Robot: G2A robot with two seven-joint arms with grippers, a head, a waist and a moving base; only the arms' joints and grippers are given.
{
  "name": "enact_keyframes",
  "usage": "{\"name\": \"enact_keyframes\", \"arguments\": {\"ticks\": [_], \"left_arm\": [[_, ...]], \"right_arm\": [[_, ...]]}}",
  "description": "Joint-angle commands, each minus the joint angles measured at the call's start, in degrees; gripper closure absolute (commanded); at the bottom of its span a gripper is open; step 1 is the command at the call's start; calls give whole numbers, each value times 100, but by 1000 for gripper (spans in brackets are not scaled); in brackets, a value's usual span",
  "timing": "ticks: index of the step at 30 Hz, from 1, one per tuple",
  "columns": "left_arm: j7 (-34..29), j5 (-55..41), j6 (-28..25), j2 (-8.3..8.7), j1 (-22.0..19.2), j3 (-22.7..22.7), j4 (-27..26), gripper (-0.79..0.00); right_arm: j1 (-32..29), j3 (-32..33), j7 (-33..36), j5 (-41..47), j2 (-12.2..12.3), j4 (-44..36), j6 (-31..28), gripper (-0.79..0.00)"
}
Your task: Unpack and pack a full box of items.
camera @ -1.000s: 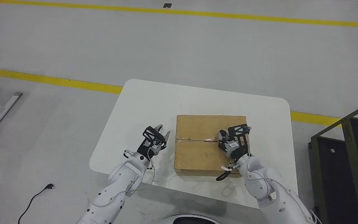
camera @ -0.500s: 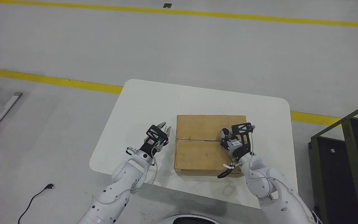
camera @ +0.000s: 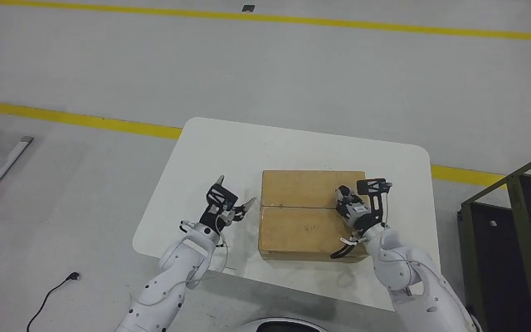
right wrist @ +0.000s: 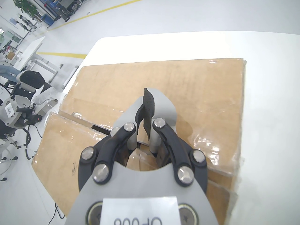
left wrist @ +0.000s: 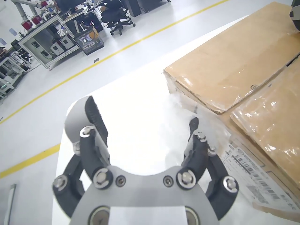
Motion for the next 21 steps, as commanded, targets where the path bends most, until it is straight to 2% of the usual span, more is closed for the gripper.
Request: {"name": "enact_keyframes", "arguments": {"ticks": [1, 11, 21], "left_arm": [[-29, 7, 39, -15, -44, -7, -12, -785], [83, 178, 252, -128, -404, 142, 2, -785], [176, 121, 287, -250, -717, 280, -90, -785]], "right_arm": [[-21, 29, 28, 0, 1, 26, -15, 0], [-101, 72, -1, -111, -9, 34, 6, 0], [-265, 395, -51, -69, 2, -221, 162, 0]]}}
